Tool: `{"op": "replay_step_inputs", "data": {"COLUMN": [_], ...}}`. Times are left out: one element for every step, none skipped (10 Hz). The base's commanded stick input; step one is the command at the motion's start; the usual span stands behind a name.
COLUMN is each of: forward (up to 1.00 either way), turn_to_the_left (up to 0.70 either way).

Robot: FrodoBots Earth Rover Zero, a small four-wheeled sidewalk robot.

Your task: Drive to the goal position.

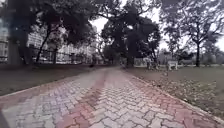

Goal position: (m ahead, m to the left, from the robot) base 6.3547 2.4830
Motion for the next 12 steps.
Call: {"op": "replay_step_inputs", "data": {"forward": [0.70,0.70,0.70,0.70,0.70,0.70,0.70,0.70,0.70,0.70,0.70,0.70], "turn_to_the_left": [0.00,0.00,0.00,0.00,0.00,0.00,0.00,0.00,0.00,0.00,0.00,0.00]}}
